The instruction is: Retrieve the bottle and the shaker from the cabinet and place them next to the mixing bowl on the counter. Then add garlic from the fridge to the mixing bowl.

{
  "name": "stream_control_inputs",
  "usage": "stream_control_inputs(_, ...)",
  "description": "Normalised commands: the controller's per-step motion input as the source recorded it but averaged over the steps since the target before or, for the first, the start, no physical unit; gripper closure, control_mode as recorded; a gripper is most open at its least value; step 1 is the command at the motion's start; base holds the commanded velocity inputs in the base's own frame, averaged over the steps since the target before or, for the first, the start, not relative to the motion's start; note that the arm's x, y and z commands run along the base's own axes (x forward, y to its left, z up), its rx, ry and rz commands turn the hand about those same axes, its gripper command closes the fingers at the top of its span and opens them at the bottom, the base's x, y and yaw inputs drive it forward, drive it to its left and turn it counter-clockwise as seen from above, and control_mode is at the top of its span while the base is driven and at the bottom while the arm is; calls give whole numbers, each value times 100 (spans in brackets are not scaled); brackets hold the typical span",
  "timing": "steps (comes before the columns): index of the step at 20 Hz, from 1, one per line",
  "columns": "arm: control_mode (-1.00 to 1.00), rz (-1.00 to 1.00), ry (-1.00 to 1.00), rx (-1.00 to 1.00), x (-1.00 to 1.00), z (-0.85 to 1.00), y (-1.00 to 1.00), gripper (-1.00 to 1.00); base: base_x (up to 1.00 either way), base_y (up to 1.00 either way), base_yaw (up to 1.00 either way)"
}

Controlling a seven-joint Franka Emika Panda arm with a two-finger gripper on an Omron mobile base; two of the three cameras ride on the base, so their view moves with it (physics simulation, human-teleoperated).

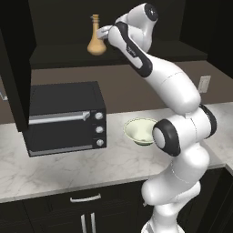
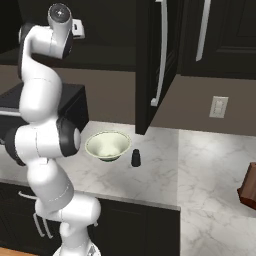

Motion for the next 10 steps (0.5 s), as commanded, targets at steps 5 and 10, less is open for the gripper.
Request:
stream_control_inputs(5, -100, 12, 0, 0, 2, 0, 0, -100, 0, 0, 0)
stream_control_inputs(10, -100, 9, 0, 0, 22, 0, 0, -100, 0, 0, 0)
